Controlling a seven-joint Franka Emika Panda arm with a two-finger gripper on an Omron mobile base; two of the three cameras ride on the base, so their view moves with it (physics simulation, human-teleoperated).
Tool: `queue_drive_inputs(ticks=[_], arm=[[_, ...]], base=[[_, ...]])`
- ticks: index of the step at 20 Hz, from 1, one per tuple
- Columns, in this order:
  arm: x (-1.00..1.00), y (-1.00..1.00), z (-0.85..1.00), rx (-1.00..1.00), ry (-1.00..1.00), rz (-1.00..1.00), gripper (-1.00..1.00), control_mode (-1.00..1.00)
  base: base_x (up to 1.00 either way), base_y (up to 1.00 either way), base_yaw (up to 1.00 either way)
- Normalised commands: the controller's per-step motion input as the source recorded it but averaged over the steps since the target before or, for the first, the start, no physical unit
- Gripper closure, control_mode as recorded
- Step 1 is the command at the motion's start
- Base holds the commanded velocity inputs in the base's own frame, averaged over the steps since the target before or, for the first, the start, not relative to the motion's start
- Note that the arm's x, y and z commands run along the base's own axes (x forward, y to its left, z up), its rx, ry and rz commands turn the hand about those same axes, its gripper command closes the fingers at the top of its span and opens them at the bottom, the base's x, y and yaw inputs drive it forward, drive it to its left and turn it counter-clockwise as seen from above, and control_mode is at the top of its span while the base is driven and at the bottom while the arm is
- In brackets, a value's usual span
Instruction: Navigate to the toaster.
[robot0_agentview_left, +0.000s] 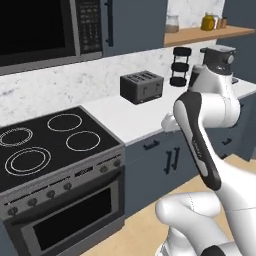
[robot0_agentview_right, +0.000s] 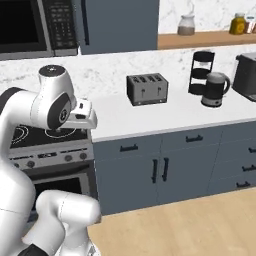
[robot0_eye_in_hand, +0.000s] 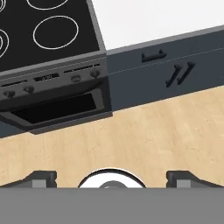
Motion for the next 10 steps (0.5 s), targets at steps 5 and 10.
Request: queue_drive_inputs(ticks=[5,10], arm=[[0.0,0.0,0.0,0.0,0.0,0.0,-1.0,1.0],[0.0,0.0,0.0,0.0,0.0,0.0,-1.0,1.0]], base=[[1.0,-0.99,0.19],[1.0,-0.94,0.19]])
